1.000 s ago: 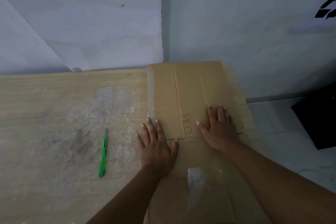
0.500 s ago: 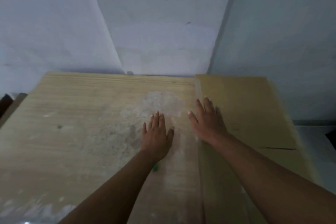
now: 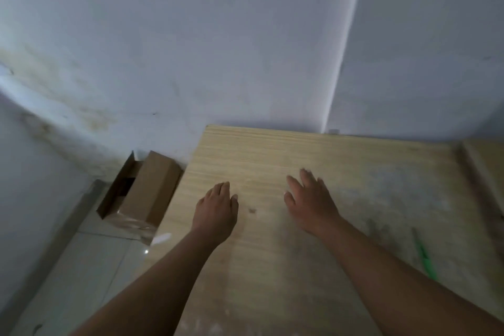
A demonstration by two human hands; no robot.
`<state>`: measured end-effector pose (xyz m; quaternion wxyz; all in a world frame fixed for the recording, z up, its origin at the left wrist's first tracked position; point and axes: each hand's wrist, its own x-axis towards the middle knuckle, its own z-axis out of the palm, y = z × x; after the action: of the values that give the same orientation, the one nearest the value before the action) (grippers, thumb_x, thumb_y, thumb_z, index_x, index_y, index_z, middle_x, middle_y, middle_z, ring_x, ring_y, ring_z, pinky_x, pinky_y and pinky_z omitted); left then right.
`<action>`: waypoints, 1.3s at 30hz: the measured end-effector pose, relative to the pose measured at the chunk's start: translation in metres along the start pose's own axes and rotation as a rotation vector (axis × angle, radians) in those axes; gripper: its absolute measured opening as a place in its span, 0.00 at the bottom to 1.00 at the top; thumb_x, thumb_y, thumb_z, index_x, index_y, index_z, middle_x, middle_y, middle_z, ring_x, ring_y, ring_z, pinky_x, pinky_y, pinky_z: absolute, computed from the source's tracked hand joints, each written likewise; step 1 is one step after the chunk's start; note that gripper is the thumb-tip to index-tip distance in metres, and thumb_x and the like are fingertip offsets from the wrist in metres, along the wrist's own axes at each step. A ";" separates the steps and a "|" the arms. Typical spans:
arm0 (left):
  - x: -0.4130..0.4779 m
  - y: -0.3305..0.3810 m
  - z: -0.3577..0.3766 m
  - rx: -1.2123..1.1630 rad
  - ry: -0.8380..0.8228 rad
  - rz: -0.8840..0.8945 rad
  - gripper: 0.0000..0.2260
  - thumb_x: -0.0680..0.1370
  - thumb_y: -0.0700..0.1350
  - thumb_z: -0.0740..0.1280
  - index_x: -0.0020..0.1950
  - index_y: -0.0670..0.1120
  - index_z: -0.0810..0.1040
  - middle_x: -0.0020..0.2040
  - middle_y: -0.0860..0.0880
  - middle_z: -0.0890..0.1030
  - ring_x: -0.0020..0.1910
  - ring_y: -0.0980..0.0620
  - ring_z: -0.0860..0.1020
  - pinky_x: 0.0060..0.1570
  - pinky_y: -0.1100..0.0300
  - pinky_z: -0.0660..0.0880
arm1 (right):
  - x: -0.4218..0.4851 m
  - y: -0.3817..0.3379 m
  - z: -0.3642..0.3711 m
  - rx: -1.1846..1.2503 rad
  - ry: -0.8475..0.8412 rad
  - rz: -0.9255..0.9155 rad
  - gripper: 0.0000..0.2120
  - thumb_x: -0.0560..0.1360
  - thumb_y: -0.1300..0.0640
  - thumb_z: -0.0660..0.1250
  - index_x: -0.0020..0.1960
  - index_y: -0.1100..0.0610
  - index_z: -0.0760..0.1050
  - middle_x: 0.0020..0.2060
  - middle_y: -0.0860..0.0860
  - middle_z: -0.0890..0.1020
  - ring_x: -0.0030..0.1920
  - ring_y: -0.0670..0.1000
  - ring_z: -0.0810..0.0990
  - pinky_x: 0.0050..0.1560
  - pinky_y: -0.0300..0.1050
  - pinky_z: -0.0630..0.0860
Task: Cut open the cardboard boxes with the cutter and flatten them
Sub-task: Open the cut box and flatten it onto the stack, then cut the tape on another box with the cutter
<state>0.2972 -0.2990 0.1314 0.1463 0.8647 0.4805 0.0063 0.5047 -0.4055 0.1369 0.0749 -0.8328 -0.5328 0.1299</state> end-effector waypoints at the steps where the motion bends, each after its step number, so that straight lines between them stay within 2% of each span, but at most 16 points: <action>1: 0.003 -0.022 -0.004 -0.001 -0.001 -0.010 0.24 0.87 0.53 0.52 0.80 0.43 0.62 0.78 0.45 0.68 0.74 0.44 0.70 0.70 0.48 0.68 | 0.008 -0.020 0.006 -0.006 -0.021 -0.025 0.28 0.80 0.43 0.47 0.77 0.50 0.63 0.79 0.59 0.57 0.80 0.57 0.55 0.78 0.54 0.50; 3: 0.010 -0.062 -0.009 -0.012 -0.005 -0.037 0.23 0.87 0.52 0.52 0.80 0.43 0.63 0.77 0.45 0.70 0.73 0.44 0.71 0.69 0.49 0.69 | 0.027 -0.058 0.020 -0.011 -0.063 -0.081 0.25 0.82 0.45 0.50 0.77 0.50 0.64 0.79 0.59 0.58 0.79 0.57 0.55 0.78 0.53 0.51; 6: 0.016 -0.118 -0.008 -0.067 0.035 -0.111 0.21 0.86 0.52 0.54 0.77 0.43 0.67 0.74 0.45 0.73 0.71 0.44 0.73 0.67 0.47 0.71 | 0.059 -0.110 0.042 -0.032 -0.116 -0.174 0.25 0.82 0.45 0.49 0.76 0.51 0.65 0.78 0.59 0.60 0.79 0.57 0.57 0.77 0.52 0.54; 9: 0.009 -0.168 -0.009 -0.173 0.085 -0.191 0.20 0.85 0.51 0.53 0.73 0.43 0.71 0.68 0.44 0.77 0.65 0.44 0.77 0.63 0.47 0.75 | 0.085 -0.164 0.061 -0.032 -0.144 -0.230 0.28 0.80 0.43 0.45 0.75 0.52 0.67 0.77 0.59 0.63 0.78 0.58 0.59 0.76 0.52 0.56; 14: -0.003 -0.256 -0.013 -0.231 0.089 -0.254 0.19 0.87 0.49 0.55 0.75 0.43 0.70 0.70 0.45 0.76 0.66 0.47 0.76 0.65 0.53 0.72 | 0.112 -0.250 0.095 -0.022 -0.173 -0.284 0.29 0.81 0.43 0.45 0.77 0.53 0.64 0.78 0.58 0.62 0.79 0.56 0.57 0.77 0.52 0.54; 17: 0.005 -0.316 -0.013 -0.237 0.050 -0.251 0.21 0.87 0.51 0.55 0.78 0.45 0.67 0.73 0.46 0.73 0.70 0.46 0.74 0.66 0.53 0.70 | 0.126 -0.304 0.123 -0.014 -0.167 -0.269 0.28 0.83 0.43 0.47 0.79 0.52 0.61 0.79 0.57 0.59 0.80 0.55 0.55 0.79 0.52 0.50; 21: 0.029 -0.414 -0.010 -0.255 -0.023 -0.154 0.20 0.86 0.50 0.56 0.78 0.44 0.68 0.73 0.46 0.74 0.69 0.46 0.75 0.66 0.53 0.72 | 0.144 -0.377 0.170 -0.039 -0.146 -0.172 0.31 0.80 0.41 0.44 0.80 0.52 0.59 0.79 0.57 0.59 0.80 0.55 0.55 0.79 0.53 0.49; 24: 0.041 -0.488 -0.011 -0.234 -0.076 -0.110 0.21 0.86 0.49 0.57 0.78 0.44 0.67 0.75 0.45 0.73 0.71 0.46 0.73 0.68 0.53 0.71 | 0.151 -0.431 0.210 -0.039 -0.212 -0.106 0.28 0.83 0.42 0.48 0.81 0.50 0.55 0.80 0.56 0.55 0.80 0.55 0.52 0.78 0.52 0.49; 27: 0.056 -0.553 -0.005 -0.234 -0.108 -0.113 0.22 0.85 0.49 0.59 0.79 0.44 0.66 0.75 0.46 0.72 0.72 0.47 0.72 0.70 0.53 0.71 | 0.162 -0.479 0.249 -0.015 -0.281 -0.056 0.28 0.84 0.43 0.49 0.82 0.49 0.51 0.81 0.57 0.53 0.81 0.55 0.50 0.79 0.53 0.49; 31: 0.086 -0.615 0.028 -0.280 -0.148 -0.206 0.25 0.84 0.50 0.61 0.80 0.44 0.63 0.77 0.47 0.69 0.73 0.47 0.71 0.69 0.51 0.71 | 0.189 -0.517 0.311 0.039 -0.336 -0.024 0.30 0.83 0.42 0.50 0.82 0.46 0.46 0.81 0.58 0.49 0.81 0.57 0.47 0.79 0.54 0.50; 34: 0.108 -0.644 0.067 -0.338 -0.173 -0.308 0.27 0.84 0.51 0.62 0.80 0.43 0.61 0.77 0.45 0.67 0.75 0.46 0.68 0.70 0.50 0.69 | 0.211 -0.523 0.363 0.019 -0.343 -0.011 0.32 0.82 0.41 0.53 0.81 0.41 0.43 0.81 0.58 0.42 0.80 0.60 0.42 0.79 0.57 0.50; 37: 0.132 -0.669 0.113 -0.397 -0.200 -0.339 0.27 0.83 0.50 0.66 0.78 0.43 0.64 0.75 0.45 0.69 0.73 0.44 0.70 0.68 0.51 0.69 | 0.228 -0.521 0.414 -0.038 -0.314 -0.002 0.38 0.79 0.39 0.57 0.80 0.38 0.37 0.79 0.59 0.35 0.79 0.64 0.38 0.78 0.60 0.51; 39: 0.146 -0.684 0.142 -0.438 -0.195 -0.348 0.30 0.81 0.51 0.69 0.78 0.43 0.63 0.73 0.44 0.71 0.71 0.43 0.72 0.67 0.51 0.71 | 0.236 -0.516 0.441 -0.073 -0.240 0.026 0.44 0.78 0.37 0.60 0.80 0.41 0.33 0.79 0.61 0.37 0.79 0.66 0.40 0.77 0.62 0.53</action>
<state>-0.1698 0.1265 -0.2005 0.3737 0.7138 0.5923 0.0014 0.0201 0.0201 -0.1805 -0.0214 -0.8203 -0.5316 0.2099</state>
